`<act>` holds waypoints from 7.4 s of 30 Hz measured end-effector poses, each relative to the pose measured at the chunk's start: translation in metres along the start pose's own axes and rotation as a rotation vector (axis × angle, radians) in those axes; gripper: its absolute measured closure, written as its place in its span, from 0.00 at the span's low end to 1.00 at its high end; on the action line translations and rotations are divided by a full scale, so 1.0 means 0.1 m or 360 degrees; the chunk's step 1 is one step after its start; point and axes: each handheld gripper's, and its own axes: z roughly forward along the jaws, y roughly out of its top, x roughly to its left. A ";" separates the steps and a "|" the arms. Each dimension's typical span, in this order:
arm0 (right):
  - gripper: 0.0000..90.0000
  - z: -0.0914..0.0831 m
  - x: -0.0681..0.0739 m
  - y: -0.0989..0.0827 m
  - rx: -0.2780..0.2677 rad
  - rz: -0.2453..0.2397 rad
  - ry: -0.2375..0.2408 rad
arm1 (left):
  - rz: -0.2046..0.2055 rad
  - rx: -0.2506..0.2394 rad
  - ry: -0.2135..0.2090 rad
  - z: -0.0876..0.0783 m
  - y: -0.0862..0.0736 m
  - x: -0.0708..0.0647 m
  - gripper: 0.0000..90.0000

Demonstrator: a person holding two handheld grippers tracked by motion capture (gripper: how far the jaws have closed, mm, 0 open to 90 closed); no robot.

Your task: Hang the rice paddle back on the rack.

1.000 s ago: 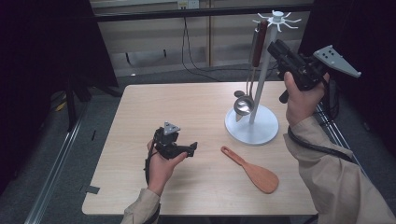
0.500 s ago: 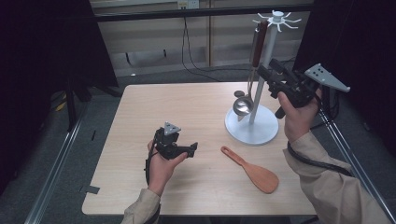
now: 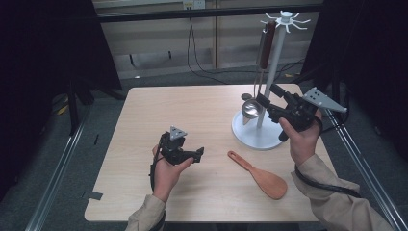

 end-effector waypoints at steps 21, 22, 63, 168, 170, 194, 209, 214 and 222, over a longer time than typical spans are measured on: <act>0.33 -0.11 0.14 -0.49 0.0252 -0.0022 0.0105 | 0.0023 0.0021 -0.0001 0.00 -0.02 0.00 0.07; 0.33 -0.11 0.14 -0.52 0.0272 -0.0031 0.0111 | 0.0022 0.0025 -0.0002 0.00 -0.02 0.00 0.07; 0.43 -0.09 0.24 -1.15 0.1019 -0.0031 0.0190 | 0.0012 0.0025 -0.0007 0.01 -0.04 -0.02 0.07; 0.74 0.06 0.34 -1.24 0.1074 0.0013 -0.0124 | 0.0015 0.0026 0.0003 -0.01 -0.04 0.01 0.07; 0.74 0.05 0.36 -1.20 0.0996 0.0025 -0.0122 | 0.0013 0.0024 0.0005 -0.01 -0.04 0.01 0.07; 0.74 -0.04 0.35 -0.93 0.0542 0.0088 -0.0153 | 0.0019 0.0031 -0.0006 0.00 -0.05 0.00 0.07; 0.74 -0.08 0.37 -0.85 0.0387 0.0046 -0.0118 | 0.0036 0.0037 -0.0007 0.01 -0.04 -0.02 0.07; 0.74 -0.08 0.37 -0.83 0.0367 0.0037 -0.0114 | 0.0034 0.0043 -0.0004 0.01 -0.05 -0.01 0.07; 0.74 -0.13 0.37 -0.72 0.0312 0.0005 -0.0142 | 0.0034 0.0041 -0.0006 0.01 -0.04 -0.02 0.07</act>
